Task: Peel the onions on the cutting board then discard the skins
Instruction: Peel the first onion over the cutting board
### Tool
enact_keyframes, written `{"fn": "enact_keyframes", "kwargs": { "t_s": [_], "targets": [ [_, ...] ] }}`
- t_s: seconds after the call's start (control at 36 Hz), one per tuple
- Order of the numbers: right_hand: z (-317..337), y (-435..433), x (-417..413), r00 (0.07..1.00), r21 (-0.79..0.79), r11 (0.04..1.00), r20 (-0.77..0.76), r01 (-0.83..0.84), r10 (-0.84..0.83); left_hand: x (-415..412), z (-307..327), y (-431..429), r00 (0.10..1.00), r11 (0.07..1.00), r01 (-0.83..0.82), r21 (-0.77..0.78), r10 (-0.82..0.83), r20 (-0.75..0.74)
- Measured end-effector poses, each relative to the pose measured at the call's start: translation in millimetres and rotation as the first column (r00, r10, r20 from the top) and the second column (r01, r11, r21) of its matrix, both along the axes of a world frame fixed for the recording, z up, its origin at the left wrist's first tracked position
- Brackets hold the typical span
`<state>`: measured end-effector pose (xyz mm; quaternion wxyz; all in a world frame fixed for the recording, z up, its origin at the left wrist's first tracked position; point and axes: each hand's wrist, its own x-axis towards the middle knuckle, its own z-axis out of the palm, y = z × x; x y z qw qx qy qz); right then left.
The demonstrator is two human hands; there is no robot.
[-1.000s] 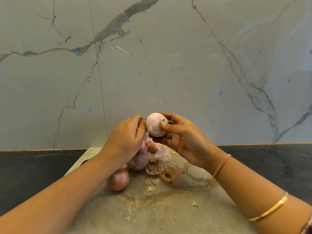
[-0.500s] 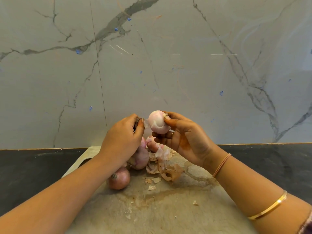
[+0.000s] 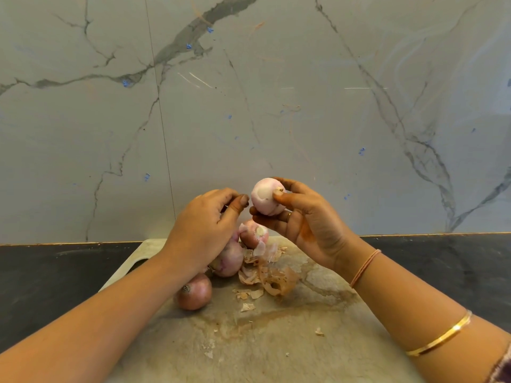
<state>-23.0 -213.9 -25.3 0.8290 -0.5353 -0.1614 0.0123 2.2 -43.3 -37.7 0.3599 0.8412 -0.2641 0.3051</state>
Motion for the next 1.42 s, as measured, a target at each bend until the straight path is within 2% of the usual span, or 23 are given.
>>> {"fn": "enact_keyframes", "kwargs": {
  "t_s": [0.17, 0.33, 0.64, 0.89, 1.0, 1.11, 1.22, 1.42],
  "targets": [
    [-3.1, 3.1, -0.1, 0.995, -0.160, 0.984, 0.078, 0.073, -0.061, 0.6, -1.8, 0.0, 0.999, 0.999, 0.037, 0.001, -0.037, -0.027],
    [-5.9, 4.2, 3.0, 0.966, -0.379, 0.896, 0.200, 0.230, -0.163, 2.1, -4.7, -2.6, 0.998, 0.999, 0.039, 0.009, -0.038, -0.040],
    [-10.2, 6.0, 4.9, 0.966, -0.434, 0.872, 0.215, 0.225, -0.142, 7.5, -4.9, 0.0, 1.000, 0.996, -0.019, 0.090, 0.020, -0.005],
    [-11.8, 8.4, 4.3, 0.962, -0.477, 0.842, 0.220, 0.252, -0.164, 5.3, -1.7, -1.2, 0.996, 0.994, -0.039, 0.104, 0.047, -0.078],
    [-9.3, 6.9, 2.3, 0.979, -0.373, 0.910, 0.156, 0.179, -0.128, 4.5, 1.1, 0.2, 0.989, 0.999, -0.047, -0.027, 0.043, -0.144],
    [-6.1, 3.9, 1.1, 0.986, -0.306, 0.940, 0.123, 0.149, -0.116, 1.8, 3.0, -0.2, 0.989, 0.997, -0.029, -0.074, 0.018, -0.143],
    [-5.0, 3.0, 0.1, 0.994, -0.219, 0.971, 0.060, 0.100, -0.089, 0.5, 3.2, 0.5, 0.986, 0.999, -0.052, -0.008, 0.050, -0.157],
    [-3.3, 2.2, -0.8, 0.999, -0.160, 0.986, 0.034, 0.048, -0.043, 0.7, 2.7, 2.0, 0.977, 0.985, -0.146, 0.088, 0.157, -0.146]
  ]
}}
